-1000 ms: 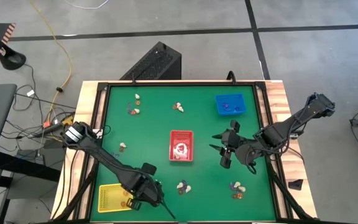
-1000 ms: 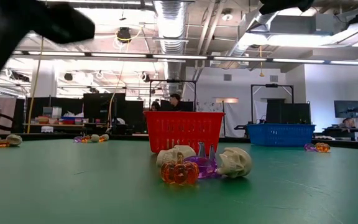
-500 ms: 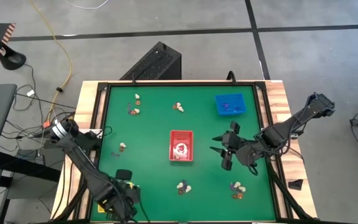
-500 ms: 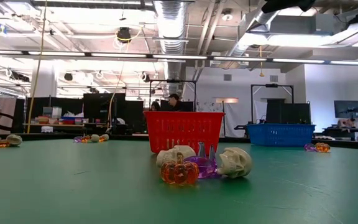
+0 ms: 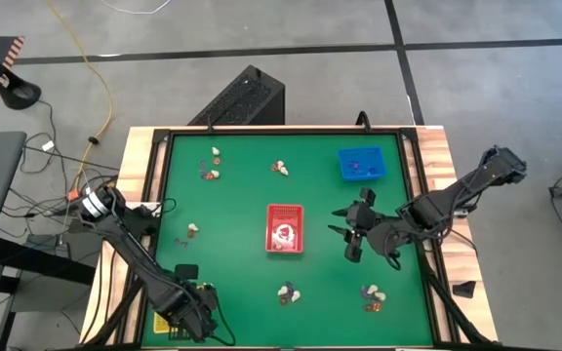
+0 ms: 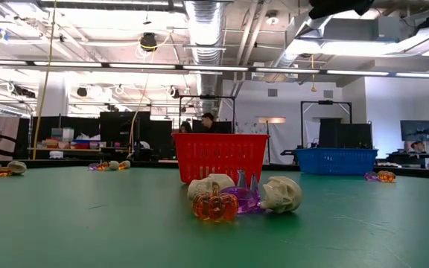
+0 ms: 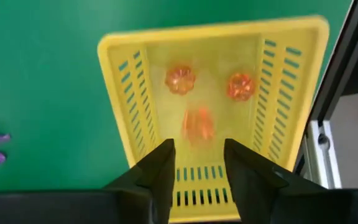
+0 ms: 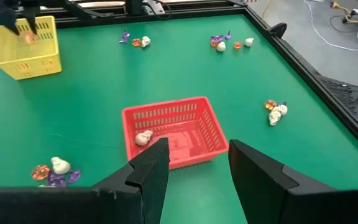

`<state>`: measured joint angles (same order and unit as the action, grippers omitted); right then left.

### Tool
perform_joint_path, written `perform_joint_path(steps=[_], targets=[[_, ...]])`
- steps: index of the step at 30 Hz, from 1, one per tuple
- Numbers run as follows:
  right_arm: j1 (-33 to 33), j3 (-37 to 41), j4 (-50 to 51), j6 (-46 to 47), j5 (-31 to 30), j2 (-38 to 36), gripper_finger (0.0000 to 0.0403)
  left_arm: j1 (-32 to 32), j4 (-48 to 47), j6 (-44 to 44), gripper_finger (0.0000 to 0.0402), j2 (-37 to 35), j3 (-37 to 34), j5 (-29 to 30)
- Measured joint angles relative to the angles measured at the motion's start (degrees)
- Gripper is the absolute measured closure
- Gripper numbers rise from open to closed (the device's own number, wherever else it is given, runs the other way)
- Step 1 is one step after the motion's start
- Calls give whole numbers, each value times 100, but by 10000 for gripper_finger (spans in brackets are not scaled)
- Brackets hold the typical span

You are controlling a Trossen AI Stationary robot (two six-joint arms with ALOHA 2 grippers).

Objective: Sort Halloween decoration

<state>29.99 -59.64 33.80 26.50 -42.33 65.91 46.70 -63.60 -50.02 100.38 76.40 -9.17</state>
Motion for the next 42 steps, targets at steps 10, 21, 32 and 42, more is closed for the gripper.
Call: perform_joint_path(steps=[10, 21, 32, 42], targets=[[-348, 0, -2, -180, 2, 2, 207, -150, -265, 219, 223, 0, 287, -101], [-532, 0, -11, -301, 24, 2, 207, -1293, -951, 1283, 233, -1317, -224, 2389], [-517, 0, 2, -299, 241, 171, 207, -2760, -106, 671, 233, -3961, -3418, 1072], [-539, 0, -172, -153, 340, 280, 207, -2884, 431, 559, 234, -4092, -4495, 989]])
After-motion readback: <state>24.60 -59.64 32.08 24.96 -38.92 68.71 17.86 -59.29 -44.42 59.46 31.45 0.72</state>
